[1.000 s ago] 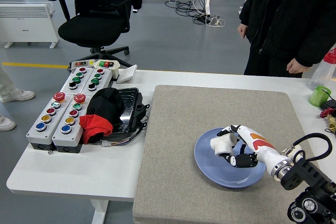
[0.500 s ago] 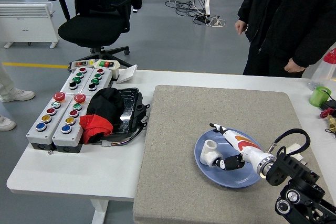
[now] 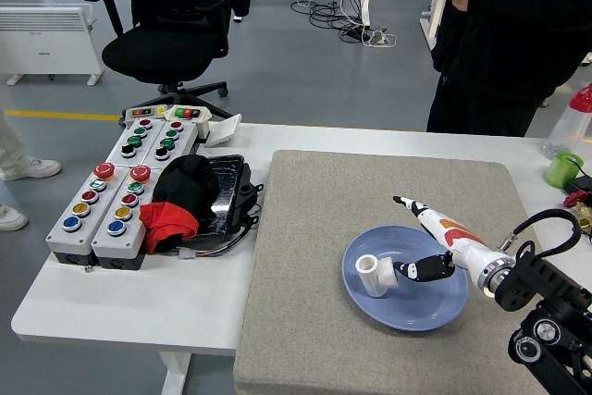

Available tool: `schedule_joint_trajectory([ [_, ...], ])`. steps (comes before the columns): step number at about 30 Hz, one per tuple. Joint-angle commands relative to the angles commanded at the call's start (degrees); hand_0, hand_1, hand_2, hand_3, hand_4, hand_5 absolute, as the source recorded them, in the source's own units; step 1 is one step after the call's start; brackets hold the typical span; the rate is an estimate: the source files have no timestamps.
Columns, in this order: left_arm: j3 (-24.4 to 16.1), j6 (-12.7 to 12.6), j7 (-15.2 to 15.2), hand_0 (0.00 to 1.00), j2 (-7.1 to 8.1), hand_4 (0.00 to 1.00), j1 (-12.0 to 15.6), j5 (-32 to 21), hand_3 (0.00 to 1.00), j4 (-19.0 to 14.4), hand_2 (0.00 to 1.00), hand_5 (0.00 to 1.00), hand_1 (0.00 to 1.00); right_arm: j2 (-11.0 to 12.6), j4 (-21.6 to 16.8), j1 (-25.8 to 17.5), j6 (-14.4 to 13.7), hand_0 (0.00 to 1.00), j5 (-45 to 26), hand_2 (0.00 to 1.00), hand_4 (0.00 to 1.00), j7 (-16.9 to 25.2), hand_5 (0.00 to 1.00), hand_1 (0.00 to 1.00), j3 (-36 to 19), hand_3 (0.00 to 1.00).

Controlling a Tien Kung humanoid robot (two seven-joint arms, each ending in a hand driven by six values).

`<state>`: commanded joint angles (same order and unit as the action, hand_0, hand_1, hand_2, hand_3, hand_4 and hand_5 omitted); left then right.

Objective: Pick pipe place plate twice

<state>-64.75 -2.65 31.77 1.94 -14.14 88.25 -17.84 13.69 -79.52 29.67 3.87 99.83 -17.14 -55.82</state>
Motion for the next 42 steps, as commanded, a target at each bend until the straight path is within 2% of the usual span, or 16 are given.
schedule_joint_trajectory([
  [6, 0.0, -0.1, -0.1, 0.655, -0.02, 0.394, 0.0, -0.1, 0.556, 0.0, 0.637, 0.998, 0.633, 0.1, -1.8, 0.4, 0.6, 0.998, 0.0, 0.998, 0.778, 0.4, 0.265, 0.948, 0.4, 0.998],
  [10, 0.0, 0.0, 0.0, 0.655, -0.02, 0.394, 0.0, 0.0, 0.555, 0.0, 0.637, 0.998, 0.633, 0.2, -1.3, 0.4, -0.4, 0.998, 0.3, 0.998, 0.765, 0.7, 0.255, 0.939, -0.7, 0.998],
  [12, 0.1, -0.1, -0.1, 0.655, -0.03, 0.394, -0.1, -0.1, 0.555, 0.0, 0.637, 0.998, 0.633, 0.7, 0.6, 0.1, -1.4, 0.998, 1.2, 0.998, 0.765, 0.5, 0.255, 0.939, -2.8, 0.998],
  [15, 0.1, -0.1, -0.1, 0.654, -0.01, 0.394, -0.1, -0.2, 0.555, 0.0, 0.637, 0.998, 0.633, 1.4, 3.2, -0.3, -1.6, 0.998, 1.5, 0.998, 0.761, 0.0, 0.258, 0.934, -5.2, 0.980],
  [20, 0.0, -0.1, -0.1, 0.654, -0.04, 0.394, -0.2, 0.0, 0.555, 0.1, 0.637, 0.998, 0.633, 3.2, 7.0, -2.0, -0.3, 0.998, 1.4, 0.998, 0.751, -1.1, 0.254, 0.933, -10.1, 0.959],
  [26, -0.3, 0.0, -0.1, 0.654, -0.11, 0.393, -0.1, 0.5, 0.554, 0.1, 0.637, 0.998, 0.633, 4.2, 9.5, -3.6, 1.9, 0.998, -1.1, 0.984, 0.747, -2.1, 0.255, 0.928, -14.6, 0.941],
  [30, -0.4, 0.0, -0.1, 0.654, -0.14, 0.393, -0.1, 0.6, 0.554, 0.1, 0.637, 0.998, 0.633, 5.1, 10.9, -4.6, 4.4, 0.998, -2.1, 0.984, 0.747, -3.7, 0.255, 0.928, -15.1, 0.941],
  [31, -0.4, 0.0, -0.2, 0.654, -0.14, 0.394, -0.1, 0.6, 0.554, 0.1, 0.637, 0.998, 0.633, 5.2, 11.0, -4.7, 4.5, 0.998, -2.1, 0.958, 0.744, -3.7, 0.262, 0.904, -15.1, 0.895],
  [33, -0.5, 0.0, -0.2, 0.654, -0.17, 0.394, -0.1, 0.7, 0.554, 0.2, 0.637, 0.998, 0.633, 5.2, 11.9, -4.9, 4.9, 0.998, -2.5, 0.958, 0.744, -3.9, 0.262, 0.904, -14.7, 0.895],
  [36, -0.5, 0.0, -0.2, 0.654, -0.18, 0.394, -0.2, 0.8, 0.554, 0.2, 0.637, 0.998, 0.633, 5.2, 12.8, -4.9, 4.9, 0.998, -2.5, 0.958, 0.744, -3.8, 0.262, 0.904, -14.3, 0.895],
  [37, -0.5, -0.1, -0.3, 0.653, -0.19, 0.394, -0.2, 0.8, 0.554, 0.2, 0.637, 0.998, 0.633, 5.0, 13.4, -4.7, 4.7, 0.963, -2.5, 0.912, 0.742, -3.5, 0.262, 0.879, -14.0, 0.876],
  [38, -0.5, -0.1, -0.3, 0.653, -0.20, 0.394, -0.2, 0.8, 0.554, 0.2, 0.637, 0.998, 0.633, 5.0, 13.7, -4.7, 4.7, 0.963, -2.5, 0.912, 0.742, -3.4, 0.262, 0.879, -13.8, 0.876],
  [42, -0.4, -0.2, -0.4, 0.653, -0.22, 0.394, -0.2, 0.6, 0.554, 0.3, 0.637, 0.998, 0.633, 4.7, 15.3, -4.2, 2.9, 0.963, -1.9, 0.912, 0.742, -2.0, 0.262, 0.879, -13.0, 0.876],
])
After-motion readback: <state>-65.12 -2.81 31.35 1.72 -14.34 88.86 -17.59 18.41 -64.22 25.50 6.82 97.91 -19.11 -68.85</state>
